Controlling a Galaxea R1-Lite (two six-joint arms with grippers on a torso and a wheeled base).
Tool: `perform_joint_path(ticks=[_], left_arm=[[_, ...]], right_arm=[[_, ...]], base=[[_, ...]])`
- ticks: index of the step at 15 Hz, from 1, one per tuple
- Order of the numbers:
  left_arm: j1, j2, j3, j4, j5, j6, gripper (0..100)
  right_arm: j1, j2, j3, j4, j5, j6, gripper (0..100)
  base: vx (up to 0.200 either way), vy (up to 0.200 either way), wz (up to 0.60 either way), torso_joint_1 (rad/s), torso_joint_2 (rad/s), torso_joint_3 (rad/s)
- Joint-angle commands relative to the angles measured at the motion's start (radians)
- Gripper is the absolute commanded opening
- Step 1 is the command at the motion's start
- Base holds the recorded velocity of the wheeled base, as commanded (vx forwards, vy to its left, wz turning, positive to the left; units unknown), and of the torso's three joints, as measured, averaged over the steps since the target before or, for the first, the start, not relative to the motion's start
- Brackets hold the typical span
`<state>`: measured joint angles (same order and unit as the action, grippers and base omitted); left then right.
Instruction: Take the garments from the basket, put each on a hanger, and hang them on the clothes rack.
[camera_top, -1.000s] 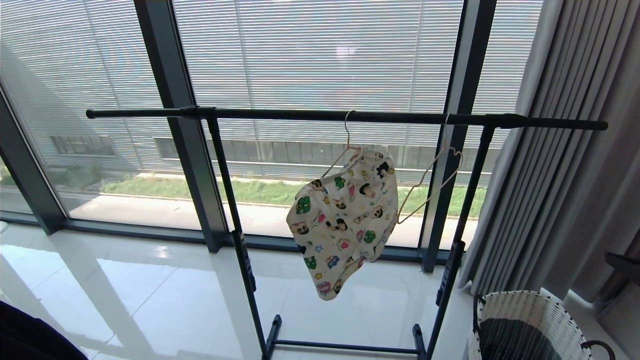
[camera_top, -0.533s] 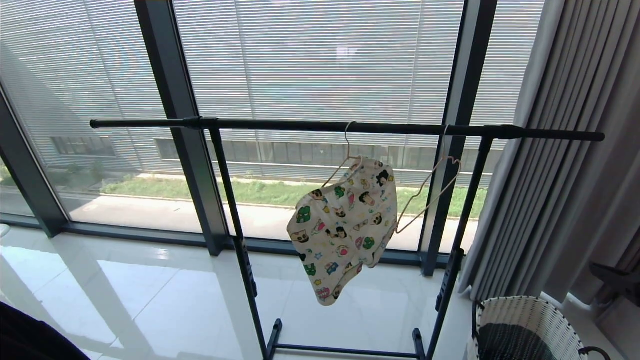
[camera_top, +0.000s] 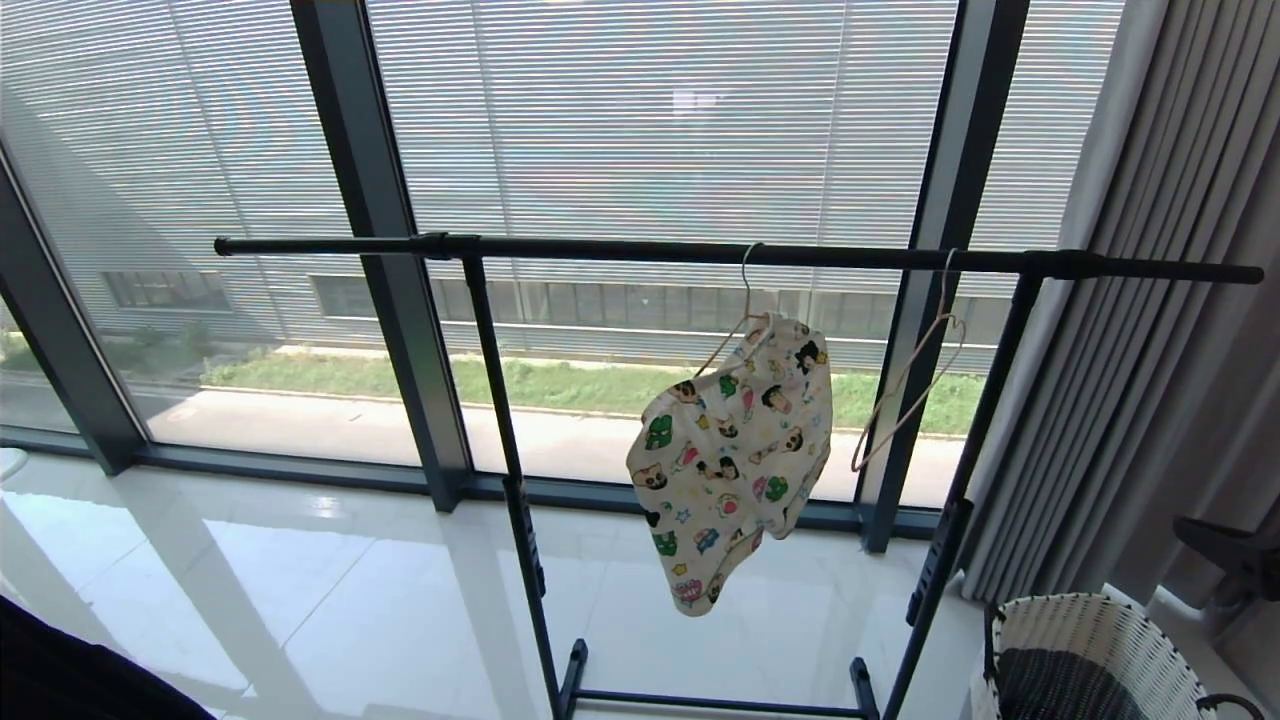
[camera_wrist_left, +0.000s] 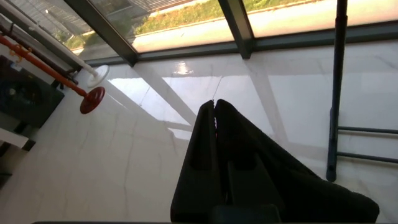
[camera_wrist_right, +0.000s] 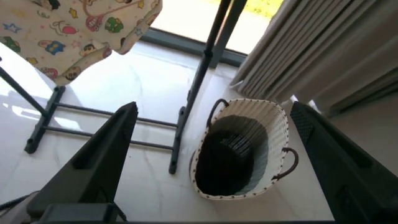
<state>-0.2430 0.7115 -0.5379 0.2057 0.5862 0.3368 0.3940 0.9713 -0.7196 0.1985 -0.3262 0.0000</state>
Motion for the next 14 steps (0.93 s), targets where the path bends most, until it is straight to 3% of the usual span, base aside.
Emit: perform_joint_path(ticks=[1,2,5,13,14], left_arm=[[-0.001,0.002,0.001,0.000,0.001,0.001,0],[-0.002,0.003,-0.002,0.000,0.001,0.001,0],[-0.002,0.005,-0.005,0.000,0.001,0.001,0],[-0.002,0.006,-0.004,-0.003,0.001,-0.002,0],[-0.002,0.006,0.001,-0.002,0.000,-0.002,0]], right_arm=[[-0.007,0.049,-0.003,-0.057,0.007,0.071,100],[-0.014,0.083,-0.003,-0.114,0.007,0.117,100],[-0.020,0.147,-0.014,-0.229,0.012,0.155,100],[-0.017,0.248,-0.024,-0.277,0.056,0.244,100],[-0.015,0.270,-0.024,-0.277,0.056,0.245,100]], base=[[0.000,0.000,0.00,0.000,0.00,0.000],[0.200,0.000,0.00,0.002,-0.01,0.002],[0.200,0.000,0.00,-0.005,0.00,-0.001],[0.200,0.000,0.00,0.004,0.00,0.001],[0.000,0.000,0.00,0.000,0.00,0.000]])
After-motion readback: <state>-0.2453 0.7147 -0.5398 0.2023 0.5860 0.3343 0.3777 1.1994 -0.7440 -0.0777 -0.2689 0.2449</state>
